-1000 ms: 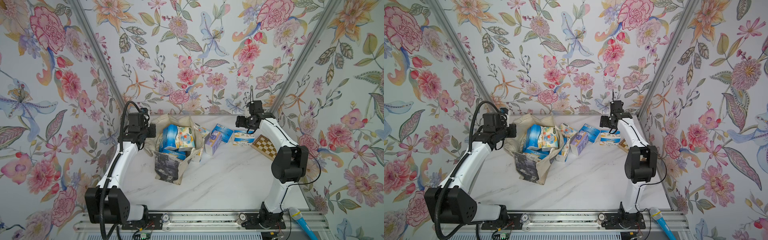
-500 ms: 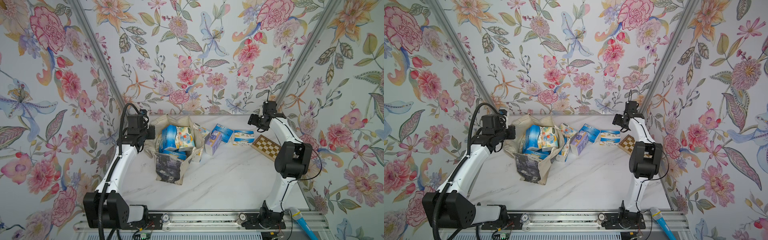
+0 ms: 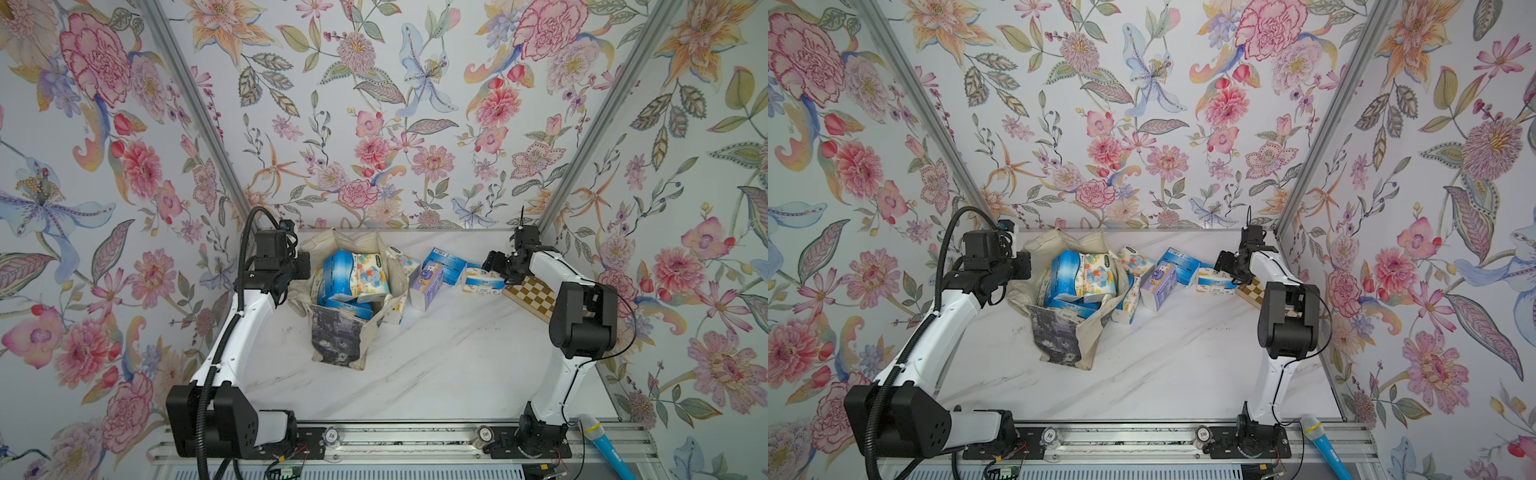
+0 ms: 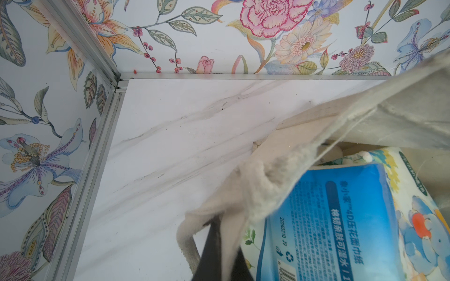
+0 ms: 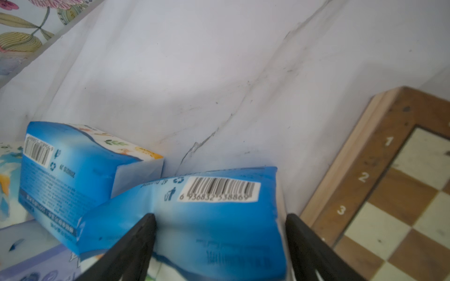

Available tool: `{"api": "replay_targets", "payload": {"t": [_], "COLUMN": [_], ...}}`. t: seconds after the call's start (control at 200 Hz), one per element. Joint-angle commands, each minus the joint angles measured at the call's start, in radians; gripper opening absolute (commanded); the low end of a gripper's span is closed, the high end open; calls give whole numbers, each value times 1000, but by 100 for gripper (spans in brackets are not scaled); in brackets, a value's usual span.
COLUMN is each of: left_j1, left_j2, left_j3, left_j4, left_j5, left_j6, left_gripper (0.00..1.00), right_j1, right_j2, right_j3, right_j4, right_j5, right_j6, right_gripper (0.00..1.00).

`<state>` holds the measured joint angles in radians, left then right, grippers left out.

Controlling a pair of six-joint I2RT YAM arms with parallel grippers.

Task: Put tissues into the canvas bag
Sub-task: Pick up the pack of facial tissues from the center of the board.

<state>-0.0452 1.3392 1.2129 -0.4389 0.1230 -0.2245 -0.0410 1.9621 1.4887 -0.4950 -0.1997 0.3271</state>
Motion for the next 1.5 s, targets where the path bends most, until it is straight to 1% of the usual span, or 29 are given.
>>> {"api": "replay_targets", "payload": {"t": [0.0,0.09,0.295,0.5,0.601,0.666,0.846,1.016,1.081,1.211,1.346,1.496], "left_j1": [9,9,11,17,21,23,28,28,28,30,37,46], "left_j2": [-33,-32,-41,-44,-49,-51,-57,-46,-43,-51,-58,-71], "left_j3": [-24,-25,-34,-42,-47,-49,-57,-50,-41,-38,-42,-60], "left_j4": [10,11,15,14,14,15,24,29,24,18,9,9], "left_j5": [1,5,4,6,6,6,15,29,32,22,17,12], "left_j6": [-4,-4,-1,3,6,7,5,3,6,14,20,24], "left_gripper": [0,0,0,0,0,0,0,0,0,0,0,0], "right_j1": [30,49,102,143,147,140,150,250,272,300,303,302], "right_j2": [-98,-152,-243,-293,-338,-375,-433,-365,-332,-282,-238,-219], "right_j3": [-83,-141,-258,-319,-329,-329,-309,-248,-223,-188,-158,-156], "right_j4": [-6,-5,7,25,22,19,6,-7,-7,15,20,12], "right_j5": [-51,-78,-186,-331,-357,-344,-227,-36,-8,57,81,51], "right_j6": [17,29,87,149,155,135,12,-193,-255,-342,-413,-481], "right_gripper": [84,84,85,85,85,85,86,91,100,99,99,99]}}
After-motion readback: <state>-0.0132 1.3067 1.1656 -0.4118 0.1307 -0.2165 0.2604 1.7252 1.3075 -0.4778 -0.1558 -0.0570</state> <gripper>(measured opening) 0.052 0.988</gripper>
